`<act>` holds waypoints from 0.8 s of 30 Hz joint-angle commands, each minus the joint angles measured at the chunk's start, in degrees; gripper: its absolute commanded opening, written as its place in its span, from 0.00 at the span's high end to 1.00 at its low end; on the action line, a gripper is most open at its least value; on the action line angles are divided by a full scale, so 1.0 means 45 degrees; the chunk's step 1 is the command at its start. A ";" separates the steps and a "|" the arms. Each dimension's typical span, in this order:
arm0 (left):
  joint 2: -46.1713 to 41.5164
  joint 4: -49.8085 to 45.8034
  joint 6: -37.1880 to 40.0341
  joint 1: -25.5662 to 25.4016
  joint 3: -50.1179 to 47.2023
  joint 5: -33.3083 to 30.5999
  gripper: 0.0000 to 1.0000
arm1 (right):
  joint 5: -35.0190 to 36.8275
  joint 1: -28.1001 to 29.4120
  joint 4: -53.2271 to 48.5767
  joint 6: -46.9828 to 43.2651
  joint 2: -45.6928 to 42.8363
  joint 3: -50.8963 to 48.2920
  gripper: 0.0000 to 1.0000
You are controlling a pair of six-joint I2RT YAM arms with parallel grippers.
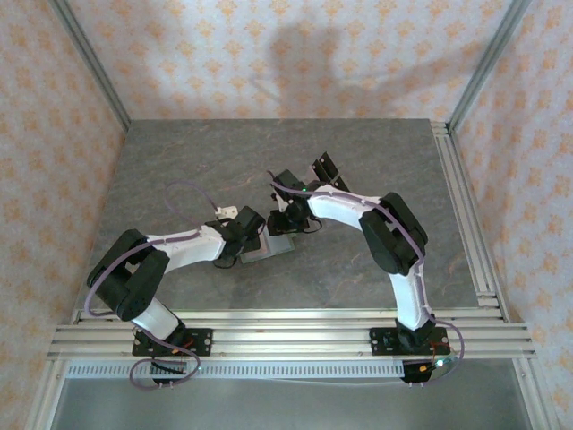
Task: Put the credit cards into the card holder
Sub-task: Flip over the card slot in the card holder.
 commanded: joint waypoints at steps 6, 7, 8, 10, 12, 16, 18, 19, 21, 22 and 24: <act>0.0333 -0.0677 -0.0013 -0.0091 -0.0561 -0.0178 0.00 | 0.0348 -0.0212 -0.0507 -0.0401 0.0437 0.0307 0.58; 0.0333 -0.0674 -0.0033 -0.0092 -0.0561 -0.0196 0.00 | 0.0266 -0.0214 -0.0507 -0.0408 0.0474 0.0269 0.58; 0.0332 -0.0650 -0.0036 -0.0091 -0.0562 -0.0188 0.00 | 0.0159 -0.0198 -0.0473 -0.0401 0.0505 0.0203 0.58; 0.0357 -0.0656 -0.0041 -0.0091 -0.0562 -0.0176 0.00 | -0.0250 -0.0193 -0.0435 -0.0354 0.0580 0.0069 0.58; 0.0377 -0.0650 -0.0038 -0.0091 -0.0571 -0.0173 0.00 | -0.0910 -0.0170 -0.0231 -0.0178 0.0595 -0.0091 0.58; 0.0374 -0.0695 -0.0017 -0.0093 -0.0536 -0.0180 0.00 | -0.1863 -0.0081 0.0225 0.0245 0.0469 -0.0398 0.58; 0.0394 -0.0703 -0.0036 -0.0091 -0.0523 -0.0178 0.00 | -0.2211 -0.0022 0.0375 0.0424 0.0456 -0.0425 0.58; 0.0364 -0.0706 -0.0036 -0.0090 -0.0526 -0.0188 0.00 | -0.2379 0.0002 0.0461 0.0521 0.0446 -0.0441 0.58; 0.0391 -0.0710 -0.0055 -0.0091 -0.0515 -0.0173 0.00 | -0.2633 0.0041 0.0641 0.0688 0.0458 -0.0465 0.58; 0.0390 -0.0709 -0.0055 -0.0091 -0.0513 -0.0172 0.00 | -0.2752 0.0058 0.0748 0.0770 0.0444 -0.0484 0.58; 0.0358 -0.0724 -0.0055 -0.0091 -0.0503 -0.0180 0.00 | -0.2908 0.0061 0.0940 0.0958 0.0420 -0.0542 0.59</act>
